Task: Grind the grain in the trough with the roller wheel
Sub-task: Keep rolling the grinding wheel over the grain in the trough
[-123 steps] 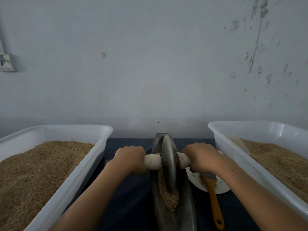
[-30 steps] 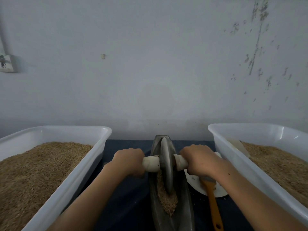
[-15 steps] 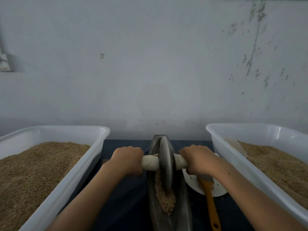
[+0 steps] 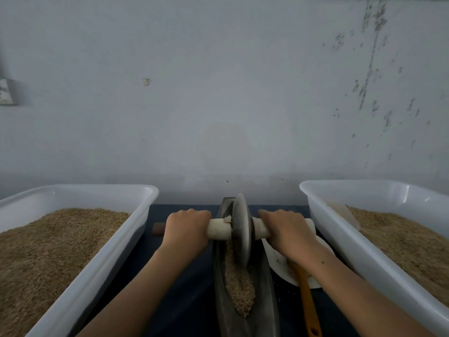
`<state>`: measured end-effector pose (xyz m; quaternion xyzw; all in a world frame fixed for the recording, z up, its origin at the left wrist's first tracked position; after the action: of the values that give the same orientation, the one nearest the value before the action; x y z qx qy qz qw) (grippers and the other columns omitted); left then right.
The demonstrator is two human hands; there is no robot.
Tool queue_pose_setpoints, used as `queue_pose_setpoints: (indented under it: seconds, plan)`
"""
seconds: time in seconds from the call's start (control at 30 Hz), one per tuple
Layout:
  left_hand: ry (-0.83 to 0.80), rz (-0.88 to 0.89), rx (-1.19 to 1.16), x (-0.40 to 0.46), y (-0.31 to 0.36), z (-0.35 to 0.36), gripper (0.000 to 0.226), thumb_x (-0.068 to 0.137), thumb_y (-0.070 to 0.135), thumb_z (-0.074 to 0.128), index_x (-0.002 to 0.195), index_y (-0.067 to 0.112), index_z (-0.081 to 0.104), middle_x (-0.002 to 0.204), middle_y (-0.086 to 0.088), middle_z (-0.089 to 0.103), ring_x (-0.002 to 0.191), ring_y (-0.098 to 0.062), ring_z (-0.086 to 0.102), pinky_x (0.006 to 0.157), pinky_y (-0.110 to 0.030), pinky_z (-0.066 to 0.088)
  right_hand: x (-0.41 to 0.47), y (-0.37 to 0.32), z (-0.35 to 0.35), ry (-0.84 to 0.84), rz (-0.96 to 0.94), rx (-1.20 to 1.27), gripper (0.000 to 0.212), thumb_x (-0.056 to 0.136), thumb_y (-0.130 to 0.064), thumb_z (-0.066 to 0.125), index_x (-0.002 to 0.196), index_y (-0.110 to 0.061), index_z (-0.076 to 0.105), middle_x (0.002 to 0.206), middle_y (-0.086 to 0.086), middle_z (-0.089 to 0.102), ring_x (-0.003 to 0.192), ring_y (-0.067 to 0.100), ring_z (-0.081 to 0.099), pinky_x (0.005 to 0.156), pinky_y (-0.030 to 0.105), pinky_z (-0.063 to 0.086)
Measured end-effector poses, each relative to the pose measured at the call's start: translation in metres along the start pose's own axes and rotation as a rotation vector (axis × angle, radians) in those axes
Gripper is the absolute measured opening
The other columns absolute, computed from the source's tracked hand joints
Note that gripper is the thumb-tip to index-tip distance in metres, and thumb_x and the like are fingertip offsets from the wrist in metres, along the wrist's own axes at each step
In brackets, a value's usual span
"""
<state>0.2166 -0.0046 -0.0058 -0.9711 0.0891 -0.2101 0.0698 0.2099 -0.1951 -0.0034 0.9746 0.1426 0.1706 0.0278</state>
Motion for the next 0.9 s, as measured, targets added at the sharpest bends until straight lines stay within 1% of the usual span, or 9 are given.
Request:
queue_pose_setpoints:
  seconds: [0.07,0.17,0.37,0.43,0.53,0.63,0.73,0.8,0.9]
  plan:
    - [-0.029,-0.001,-0.019,-0.001,-0.001,0.002,0.021,0.087,0.034,0.056,0.106,0.025,0.055,0.099,0.003,0.062,0.090,-0.016,0.059,0.068,-0.027,0.036,0.000,-0.001,0.000,-0.007,0.003,-0.010,0.014,0.092,-0.017,0.052,0.104,-0.022,0.047,0.099,0.001,0.063,0.089,0.022,0.060,0.072,0.031,0.040]
    - [-0.212,0.010,-0.048,0.001,-0.007,0.004,0.030,0.083,0.034,0.063,0.109,0.022,0.058,0.102,0.001,0.063,0.092,-0.017,0.059,0.070,-0.028,0.039,0.001,-0.004,-0.006,-0.084,-0.034,-0.064,0.020,0.088,-0.012,0.055,0.105,-0.020,0.051,0.100,0.003,0.062,0.088,0.022,0.058,0.070,0.030,0.036]
    - [-0.512,0.041,-0.121,-0.001,-0.011,0.003,0.043,0.073,0.036,0.073,0.110,0.020,0.060,0.096,0.002,0.065,0.082,-0.016,0.058,0.071,-0.029,0.043,-0.004,-0.003,-0.015,-0.402,-0.088,-0.028,0.020,0.082,-0.017,0.065,0.100,-0.018,0.057,0.092,0.002,0.060,0.080,0.018,0.056,0.063,0.026,0.038]
    - [-0.546,0.032,-0.155,-0.001,-0.012,0.004,0.044,0.073,0.035,0.073,0.111,0.019,0.060,0.096,0.001,0.065,0.082,-0.015,0.059,0.072,-0.029,0.044,-0.003,-0.004,-0.014,-0.389,-0.089,-0.060,0.017,0.081,-0.016,0.065,0.097,-0.016,0.057,0.088,0.002,0.059,0.078,0.018,0.056,0.058,0.025,0.036]
    - [-0.473,-0.008,-0.136,-0.001,-0.011,0.005,0.042,0.075,0.036,0.071,0.111,0.020,0.059,0.094,0.004,0.061,0.084,-0.015,0.057,0.071,-0.029,0.042,0.001,-0.006,-0.010,-0.230,-0.065,-0.114,0.016,0.083,-0.012,0.058,0.098,-0.017,0.058,0.090,0.001,0.060,0.078,0.019,0.056,0.059,0.027,0.033]
    - [-0.224,-0.029,-0.057,0.001,-0.006,0.004,0.030,0.082,0.034,0.063,0.109,0.023,0.059,0.098,0.002,0.063,0.088,-0.018,0.059,0.068,-0.029,0.038,0.004,-0.003,-0.002,-0.040,-0.015,-0.044,0.018,0.087,-0.014,0.054,0.103,-0.023,0.052,0.098,-0.001,0.063,0.089,0.022,0.060,0.069,0.030,0.037]
    - [-0.025,-0.036,-0.026,0.000,-0.002,0.002,0.023,0.087,0.033,0.056,0.109,0.025,0.055,0.101,0.002,0.062,0.093,-0.018,0.059,0.068,-0.028,0.035,0.004,0.000,0.005,0.052,0.019,-0.012,0.016,0.089,-0.017,0.054,0.103,-0.023,0.047,0.098,-0.001,0.063,0.088,0.020,0.060,0.073,0.031,0.043]
    - [-0.014,-0.037,-0.028,-0.001,-0.001,0.003,0.023,0.087,0.034,0.057,0.109,0.026,0.055,0.101,0.003,0.062,0.093,-0.017,0.059,0.069,-0.028,0.035,0.004,0.000,0.005,0.050,0.014,-0.010,0.016,0.089,-0.017,0.054,0.102,-0.022,0.046,0.098,-0.001,0.063,0.088,0.021,0.060,0.072,0.031,0.041]
    - [-0.145,-0.021,-0.025,0.000,-0.004,0.003,0.028,0.085,0.033,0.060,0.111,0.023,0.057,0.103,0.001,0.062,0.094,-0.018,0.059,0.071,-0.028,0.037,0.003,-0.001,-0.001,-0.029,-0.026,-0.047,0.017,0.087,-0.014,0.054,0.100,-0.022,0.049,0.099,0.001,0.062,0.090,0.022,0.060,0.069,0.030,0.036]
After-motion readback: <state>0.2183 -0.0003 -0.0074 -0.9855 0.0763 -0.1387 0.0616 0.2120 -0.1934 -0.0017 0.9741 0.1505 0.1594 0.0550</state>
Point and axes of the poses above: each hand's wrist, its own x-axis towards the middle knuckle, its own z-axis out of the palm, y = z × x, the point moved 3 cm from there along x, towards the middle knuckle
